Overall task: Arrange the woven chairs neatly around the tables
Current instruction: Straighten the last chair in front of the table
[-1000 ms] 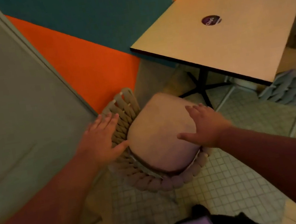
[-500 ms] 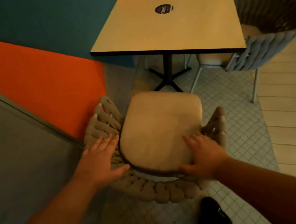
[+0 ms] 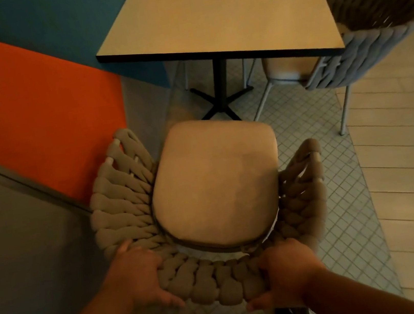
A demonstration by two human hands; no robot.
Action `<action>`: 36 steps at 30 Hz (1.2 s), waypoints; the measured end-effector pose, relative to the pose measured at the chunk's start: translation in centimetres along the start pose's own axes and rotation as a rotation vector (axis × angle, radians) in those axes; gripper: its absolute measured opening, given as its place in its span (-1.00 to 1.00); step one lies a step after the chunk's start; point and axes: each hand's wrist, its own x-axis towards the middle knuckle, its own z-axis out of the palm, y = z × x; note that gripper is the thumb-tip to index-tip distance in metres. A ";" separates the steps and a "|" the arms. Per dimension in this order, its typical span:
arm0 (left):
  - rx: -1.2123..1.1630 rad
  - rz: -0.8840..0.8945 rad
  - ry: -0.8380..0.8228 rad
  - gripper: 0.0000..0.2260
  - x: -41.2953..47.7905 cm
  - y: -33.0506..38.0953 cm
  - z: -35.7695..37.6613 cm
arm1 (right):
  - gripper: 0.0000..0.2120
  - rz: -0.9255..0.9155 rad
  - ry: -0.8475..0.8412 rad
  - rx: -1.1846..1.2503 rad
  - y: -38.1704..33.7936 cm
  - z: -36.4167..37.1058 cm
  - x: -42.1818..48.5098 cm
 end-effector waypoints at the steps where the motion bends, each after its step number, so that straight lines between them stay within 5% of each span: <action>1: 0.009 0.014 0.009 0.14 0.2 0.0 -0.2 | -0.18 -0.007 -0.010 -0.011 -0.1 -0.2 0.0; 19: 0.035 0.000 0.184 -0.09 8.3 -1.5 -6.5 | -0.21 0.067 0.165 -0.057 5.4 -5.6 7.1; 33: 0.009 -0.007 0.215 0.03 11.5 -1.7 -9.1 | -0.20 0.097 0.186 -0.034 9.3 -7.9 9.7; 36: -0.290 -0.125 0.464 -0.09 11.3 -1.4 -7.9 | -0.34 0.169 0.351 0.104 9.7 -6.8 9.7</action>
